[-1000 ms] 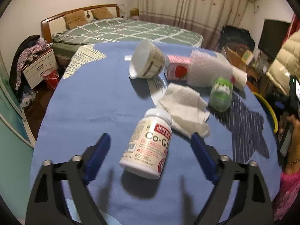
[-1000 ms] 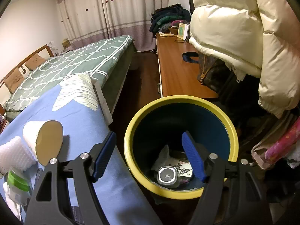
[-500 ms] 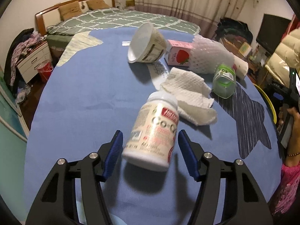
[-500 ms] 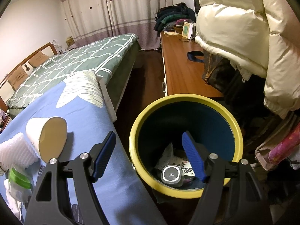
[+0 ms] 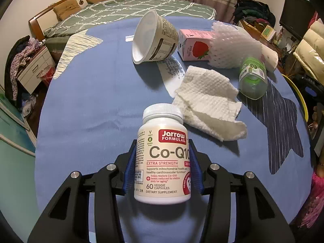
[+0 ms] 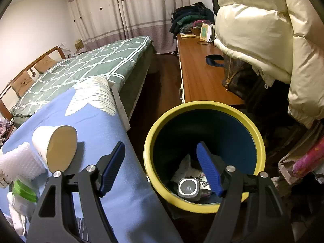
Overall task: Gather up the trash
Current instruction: 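Grasp the white supplement pill bottle with the left gripper, then carry the pill bottle with the left gripper into the bin and release, then move the right gripper to the white tissue and grasp it, then carry the tissue with the right gripper into the bin and release, then grasp the green-lidded clear jar with the left gripper, then carry the green-lidded jar with the left gripper into the bin and release, then move the right gripper to the white foam net and grasp it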
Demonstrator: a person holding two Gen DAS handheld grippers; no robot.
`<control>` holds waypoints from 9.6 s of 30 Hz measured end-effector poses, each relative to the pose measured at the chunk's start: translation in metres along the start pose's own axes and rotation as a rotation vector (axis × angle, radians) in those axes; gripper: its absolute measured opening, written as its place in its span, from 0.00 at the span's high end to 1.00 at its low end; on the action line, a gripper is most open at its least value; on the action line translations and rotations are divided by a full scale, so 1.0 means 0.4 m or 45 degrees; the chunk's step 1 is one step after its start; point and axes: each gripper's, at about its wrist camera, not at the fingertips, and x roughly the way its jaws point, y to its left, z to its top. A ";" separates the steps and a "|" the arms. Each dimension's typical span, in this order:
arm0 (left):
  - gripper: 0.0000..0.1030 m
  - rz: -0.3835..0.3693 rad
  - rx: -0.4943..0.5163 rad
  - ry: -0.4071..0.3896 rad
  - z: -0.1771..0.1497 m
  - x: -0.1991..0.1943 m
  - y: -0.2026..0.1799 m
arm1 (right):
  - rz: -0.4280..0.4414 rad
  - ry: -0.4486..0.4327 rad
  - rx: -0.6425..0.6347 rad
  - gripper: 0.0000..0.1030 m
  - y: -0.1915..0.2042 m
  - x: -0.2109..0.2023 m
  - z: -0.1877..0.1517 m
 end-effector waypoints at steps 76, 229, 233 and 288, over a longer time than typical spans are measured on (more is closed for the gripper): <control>0.05 0.132 -0.393 -0.586 -0.120 -0.402 0.070 | 0.494 0.024 -0.532 0.31 0.272 -0.267 -0.210; 0.47 -0.346 0.505 -0.186 0.285 0.024 -0.703 | 0.079 -0.006 0.084 0.63 -0.274 -0.116 -0.008; 0.47 -0.416 0.569 -0.180 0.300 0.028 -0.841 | 0.072 -0.008 0.077 0.63 -0.309 -0.134 -0.025; 0.05 0.091 -0.427 -0.544 -0.031 -0.250 0.063 | 0.576 0.019 -0.490 0.50 0.340 -0.194 -0.020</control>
